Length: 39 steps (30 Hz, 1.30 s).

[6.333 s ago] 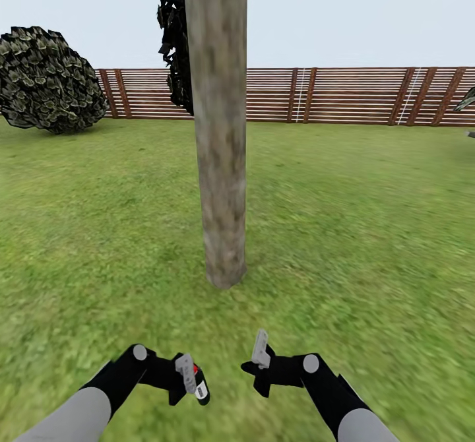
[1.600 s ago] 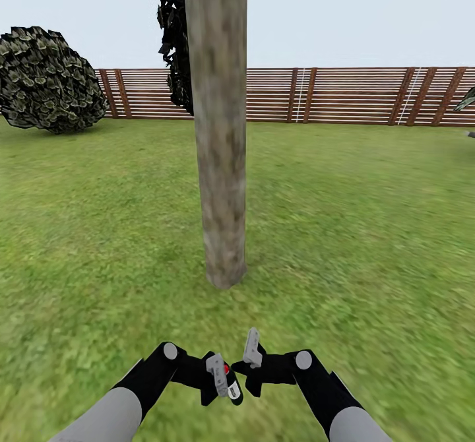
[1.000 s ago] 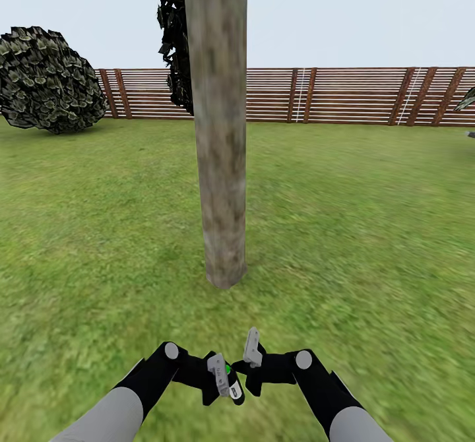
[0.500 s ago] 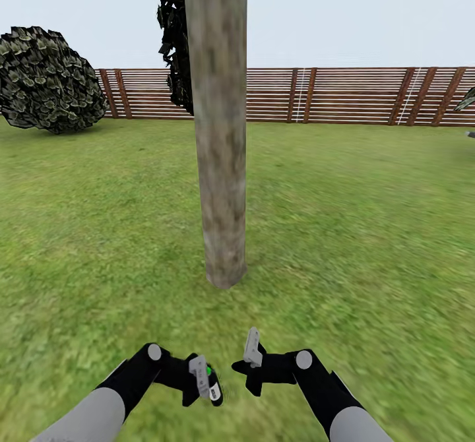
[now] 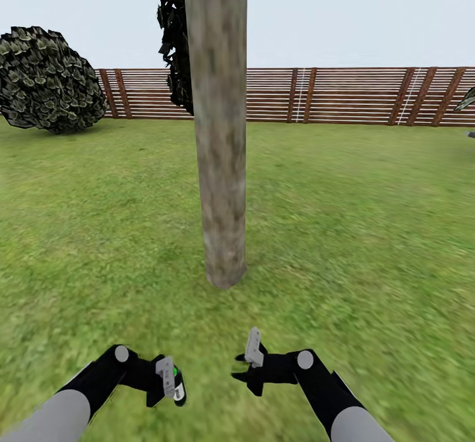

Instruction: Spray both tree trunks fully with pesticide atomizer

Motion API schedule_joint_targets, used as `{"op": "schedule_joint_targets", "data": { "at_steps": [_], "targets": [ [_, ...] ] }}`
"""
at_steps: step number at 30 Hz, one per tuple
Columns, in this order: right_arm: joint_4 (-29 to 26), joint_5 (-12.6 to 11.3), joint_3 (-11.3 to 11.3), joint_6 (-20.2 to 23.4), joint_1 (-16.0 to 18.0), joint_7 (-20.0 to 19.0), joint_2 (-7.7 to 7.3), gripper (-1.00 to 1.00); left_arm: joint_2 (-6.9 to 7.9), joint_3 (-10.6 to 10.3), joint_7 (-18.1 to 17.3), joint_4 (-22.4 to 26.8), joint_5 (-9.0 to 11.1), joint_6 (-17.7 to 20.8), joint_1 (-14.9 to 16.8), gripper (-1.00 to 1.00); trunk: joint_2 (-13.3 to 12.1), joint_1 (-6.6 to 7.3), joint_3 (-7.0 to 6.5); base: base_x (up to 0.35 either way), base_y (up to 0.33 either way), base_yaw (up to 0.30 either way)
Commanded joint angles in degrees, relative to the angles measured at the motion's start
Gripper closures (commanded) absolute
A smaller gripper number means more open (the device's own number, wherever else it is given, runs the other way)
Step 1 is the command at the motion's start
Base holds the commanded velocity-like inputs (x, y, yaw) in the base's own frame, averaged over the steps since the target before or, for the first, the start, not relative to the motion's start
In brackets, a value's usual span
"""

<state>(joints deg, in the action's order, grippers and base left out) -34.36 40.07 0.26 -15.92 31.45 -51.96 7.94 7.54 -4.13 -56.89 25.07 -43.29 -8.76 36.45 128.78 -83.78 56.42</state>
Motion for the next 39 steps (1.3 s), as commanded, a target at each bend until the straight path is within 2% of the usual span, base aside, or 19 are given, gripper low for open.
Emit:
{"op": "schedule_joint_targets", "data": {
  "at_steps": [1, 3, 6, 10, 12, 13, 14, 16, 17, 20, 24, 26, 28, 30, 31, 32, 36, 39],
  "targets": [
    [0.0, 0.4, -0.1, -0.3, 0.0, -0.1, -0.03, -1.0, 0.71, -0.1, 0.0, 0.1, -0.2, -0.6, 0.0, 1.0, 0.0, 0.01, 0.05, 0.0, 0.0, 0.0],
    [0.0, 0.5, -0.1, -0.3, 0.0, -0.1, -0.09, -1.0, 2.08, 0.1, 0.1, 0.1, -0.2, -0.7, 0.0, 1.0, 0.0, 0.01, 0.05, 0.0, 0.0, 0.0],
    [0.0, 0.5, -0.1, -0.3, 0.0, 0.0, -0.11, -1.0, 3.25, 0.3, 0.3, 0.1, 0.0, -0.8, 0.0, 1.0, 0.0, 0.01, 0.05, 0.0, 0.0, 0.0],
    [0.2, 0.6, -0.3, -0.4, 0.0, 0.3, -0.53, -1.0, 3.89, 0.5, 0.8, 0.3, 0.2, -0.7, 0.0, 1.0, 0.0, 0.01, 0.05, 0.0, 0.0, 0.0],
    [0.3, 0.6, -0.4, -0.4, 0.0, 0.7, -1.62, -1.0, 3.94, 0.6, 1.9, 0.2, 0.3, -0.6, 0.0, 1.0, 0.0, 0.01, 0.05, 0.0, 0.0, 0.0],
    [11.4, -1.7, -16.0, -0.9, -0.6, 37.0, -9.79, -1.0, 2.89, 14.0, 27.5, -7.7, 11.1, -0.5, -0.1, 1.0, 0.0, 0.01, 0.05, 0.0, 0.0, 0.0],
    [12.2, -1.8, -16.6, -1.3, -0.8, 40.5, -9.83, -1.0, 2.52, 14.7, 29.3, -8.8, 13.1, -0.6, -0.1, 1.0, 0.0, 0.01, 0.05, 0.0, 0.0, 0.0],
    [15.1, -1.9, -16.9, -3.6, -1.4, 43.9, -9.86, -1.0, 1.97, 15.0, 30.7, -10.5, 15.1, -0.8, -0.2, 1.0, 0.0, 0.01, 0.05, 0.0, 0.0, 0.0],
    [16.4, -1.9, -17.0, -5.1, -1.6, 44.6, -9.86, -1.0, 1.87, 15.0, 30.8, -11.0, 15.5, -1.0, -0.2, 1.0, 0.0, 0.01, 0.05, 0.0, 0.0, 0.0],
    [18.6, -1.9, -17.1, -9.3, -1.8, 45.4, -9.89, -1.0, 1.74, 14.5, 30.7, -11.3, 15.8, -1.4, -0.2, 1.0, 0.0, 0.01, 0.05, 0.0, 0.0, 0.0],
    [19.1, -1.9, -17.2, -10.9, -1.9, 45.7, -9.92, -1.0, 1.91, 11.5, 30.7, -11.0, 15.6, -1.5, -0.2, 1.0, 0.0, 0.01, 0.05, 0.0, 0.0, 0.0],
    [19.1, -2.7, -17.3, -11.1, -1.8, 47.4, -9.95, -1.0, 1.85, 11.2, 30.7, -10.9, 15.7, -1.4, -0.1, 1.0, 0.0, 0.01, 0.05, 0.0, 0.0, 0.0],
    [19.2, -4.1, -17.3, -11.1, -1.8, 51.5, -9.9, -1.0, 1.76, 11.5, 30.8, -10.9, 15.8, -1.2, -0.1, 1.0, 0.0, 0.01, 0.05, 0.0, 0.0, 0.0],
    [19.4, -7.0, -17.2, -11.1, -1.8, 58.8, -9.88, -1.0, 1.71, 11.9, 31.4, -10.8, 16.2, -0.8, -0.1, 1.0, 0.0, 0.01, 0.05, 0.0, 0.0, 0.0],
    [19.4, -7.8, -17.2, -11.2, -1.8, 60.3, -9.86, -1.0, 1.7, 12.1, 31.5, -10.8, 16.7, -0.8, -0.1, 1.0, 0.0, 0.01, 0.05, 0.0, 0.0, 0.0],
    [19.6, -9.0, -17.1, -11.2, -1.9, 61.9, -9.85, -1.0, 1.69, 13.2, 31.9, -10.8, 18.5, -0.7, -0.1, 1.0, 0.0, 0.01, 0.05, 0.0, 0.0, 0.0],
    [20.2, -9.7, -17.1, -11.2, -2.0, 62.7, -9.8, -1.0, 1.69, 14.9, 32.7, -10.8, 21.0, -0.6, -0.1, 1.0, 0.0, 0.01, 0.05, 0.0, 0.0, 0.0],
    [20.8, -9.8, -17.1, -11.2, -2.1, 62.8, -9.79, -1.0, 1.62, 14.6, 32.7, -10.8, 21.2, -0.7, -0.1, 1.0, 0.0, 0.01, 0.05, 0.0, 0.0, 0.0]
  ]
}}
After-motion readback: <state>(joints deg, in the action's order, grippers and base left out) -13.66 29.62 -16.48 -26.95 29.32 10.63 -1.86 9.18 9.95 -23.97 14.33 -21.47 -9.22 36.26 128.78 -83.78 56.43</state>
